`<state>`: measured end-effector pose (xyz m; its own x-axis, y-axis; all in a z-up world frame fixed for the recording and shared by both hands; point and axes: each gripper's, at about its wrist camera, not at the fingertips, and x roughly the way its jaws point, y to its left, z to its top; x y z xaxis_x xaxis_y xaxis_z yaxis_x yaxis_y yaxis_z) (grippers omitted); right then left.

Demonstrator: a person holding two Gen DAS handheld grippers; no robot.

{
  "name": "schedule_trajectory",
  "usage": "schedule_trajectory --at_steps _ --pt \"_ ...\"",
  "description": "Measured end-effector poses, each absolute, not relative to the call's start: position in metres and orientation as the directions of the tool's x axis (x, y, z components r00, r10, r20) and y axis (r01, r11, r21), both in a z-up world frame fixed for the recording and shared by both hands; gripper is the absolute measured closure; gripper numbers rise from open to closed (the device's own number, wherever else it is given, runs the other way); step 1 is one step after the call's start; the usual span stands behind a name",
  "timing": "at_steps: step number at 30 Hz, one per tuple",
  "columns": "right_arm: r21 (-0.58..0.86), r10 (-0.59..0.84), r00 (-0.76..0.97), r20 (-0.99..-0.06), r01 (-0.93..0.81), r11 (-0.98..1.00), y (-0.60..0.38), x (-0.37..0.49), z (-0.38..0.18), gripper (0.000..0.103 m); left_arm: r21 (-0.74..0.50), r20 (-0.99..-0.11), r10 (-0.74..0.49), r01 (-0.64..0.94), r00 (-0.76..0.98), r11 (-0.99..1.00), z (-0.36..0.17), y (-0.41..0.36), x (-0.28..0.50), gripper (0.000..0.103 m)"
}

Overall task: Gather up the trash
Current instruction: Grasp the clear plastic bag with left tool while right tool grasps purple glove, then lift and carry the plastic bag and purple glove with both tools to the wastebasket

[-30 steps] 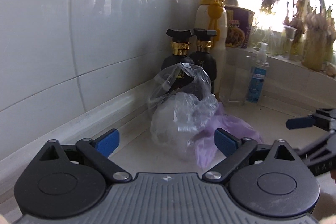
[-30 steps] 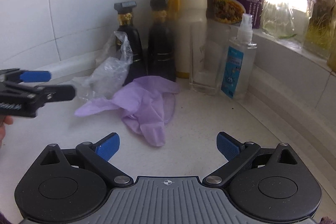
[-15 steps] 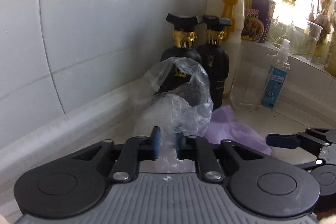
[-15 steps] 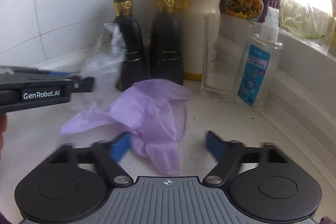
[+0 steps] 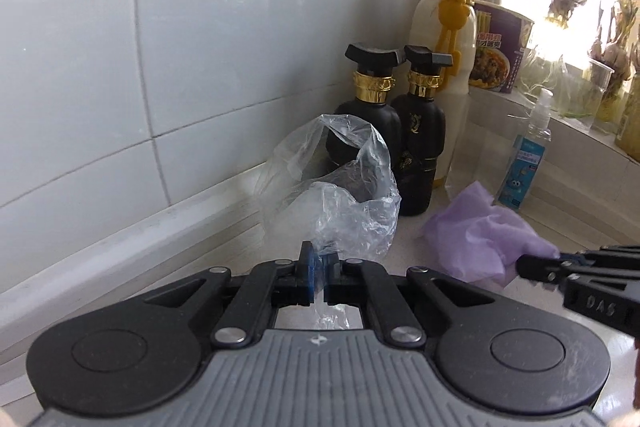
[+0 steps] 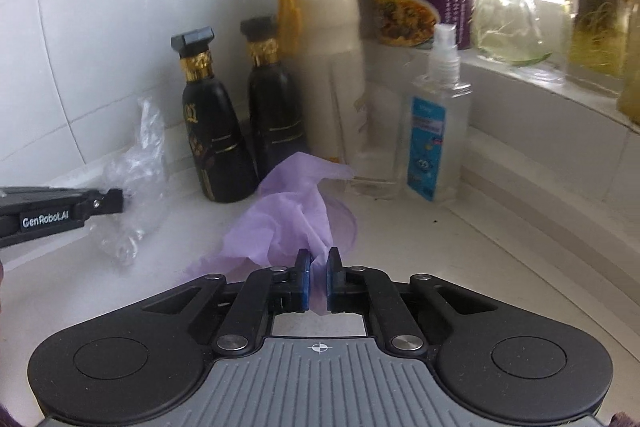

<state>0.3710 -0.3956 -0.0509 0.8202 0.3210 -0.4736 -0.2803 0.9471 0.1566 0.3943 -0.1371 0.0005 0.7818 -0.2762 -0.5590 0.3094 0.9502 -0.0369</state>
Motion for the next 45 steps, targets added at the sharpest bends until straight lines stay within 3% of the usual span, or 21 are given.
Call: schedule_trajectory --at_steps 9,22,45 --pt "0.130 0.295 0.806 -0.514 -0.267 0.955 -0.387 0.339 -0.030 0.099 0.010 -0.602 -0.227 0.291 0.766 0.957 0.013 -0.129 0.364 0.100" --pt "0.182 0.351 0.762 -0.544 -0.301 0.936 -0.368 0.277 -0.011 0.099 -0.016 -0.668 -0.217 0.278 0.712 0.960 0.028 -0.102 0.309 0.100" --pt "0.301 0.582 0.659 -0.476 -0.500 0.812 -0.317 0.148 0.002 0.099 -0.267 -0.625 -0.443 0.357 0.642 0.895 0.021 0.000 0.204 0.100"
